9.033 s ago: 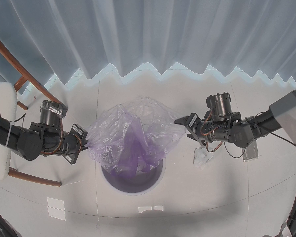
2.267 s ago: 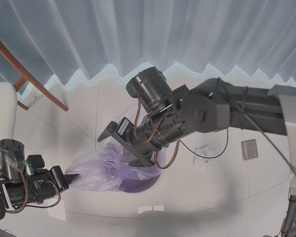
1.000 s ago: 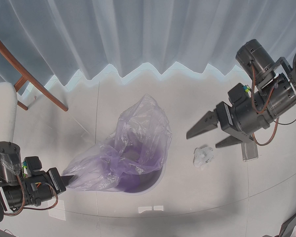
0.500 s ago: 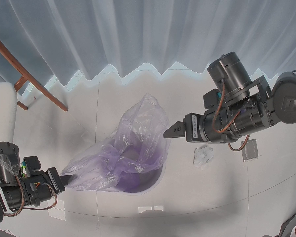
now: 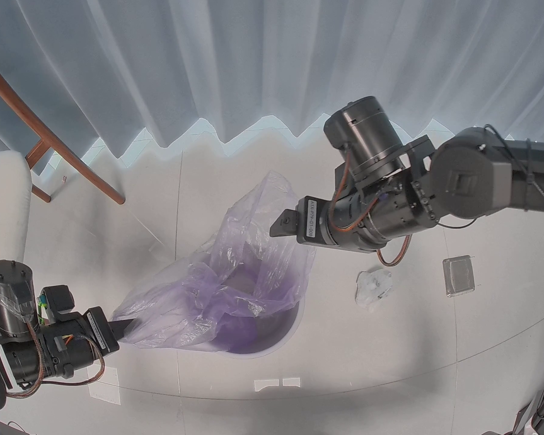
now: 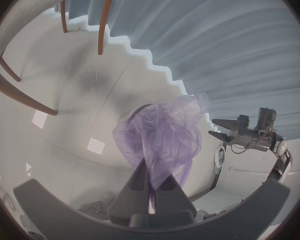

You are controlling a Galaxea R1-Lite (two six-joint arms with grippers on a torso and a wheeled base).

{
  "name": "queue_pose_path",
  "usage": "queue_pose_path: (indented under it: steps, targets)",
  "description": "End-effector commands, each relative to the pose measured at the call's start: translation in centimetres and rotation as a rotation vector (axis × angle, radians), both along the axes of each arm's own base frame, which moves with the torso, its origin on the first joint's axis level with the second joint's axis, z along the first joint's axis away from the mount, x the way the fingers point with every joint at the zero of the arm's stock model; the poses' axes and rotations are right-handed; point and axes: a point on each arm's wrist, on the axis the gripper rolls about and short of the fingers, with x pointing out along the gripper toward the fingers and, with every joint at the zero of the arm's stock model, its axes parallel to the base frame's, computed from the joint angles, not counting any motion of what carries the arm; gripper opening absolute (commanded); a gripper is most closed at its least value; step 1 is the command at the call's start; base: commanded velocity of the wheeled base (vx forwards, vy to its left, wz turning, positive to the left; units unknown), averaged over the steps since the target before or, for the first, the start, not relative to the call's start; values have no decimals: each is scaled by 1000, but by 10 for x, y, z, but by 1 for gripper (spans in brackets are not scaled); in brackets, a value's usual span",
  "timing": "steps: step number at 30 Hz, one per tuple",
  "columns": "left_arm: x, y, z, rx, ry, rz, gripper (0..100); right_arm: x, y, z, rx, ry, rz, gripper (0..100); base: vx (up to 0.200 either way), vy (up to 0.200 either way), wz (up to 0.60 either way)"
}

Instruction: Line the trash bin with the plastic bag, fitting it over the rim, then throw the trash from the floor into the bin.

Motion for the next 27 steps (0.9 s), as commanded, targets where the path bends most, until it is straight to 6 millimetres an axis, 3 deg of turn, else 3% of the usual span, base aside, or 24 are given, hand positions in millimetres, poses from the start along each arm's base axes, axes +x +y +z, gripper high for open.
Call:
queue_pose_path:
  steps: [1, 13, 27]
  targets:
    - [-2, 1, -2, 16, -1, -8, 0, 21, 20, -32, -57, 32, -20, 100, 0, 0, 0]
    - [-4, 2, -2, 20, -12, -15, 0, 44, 34, -36, -93, 41, -55, 100, 0, 0, 0]
    - [-1, 0, 1, 63, -64, -51, 0, 51, 39, -109, -345, 236, -67, 100, 0, 0, 0]
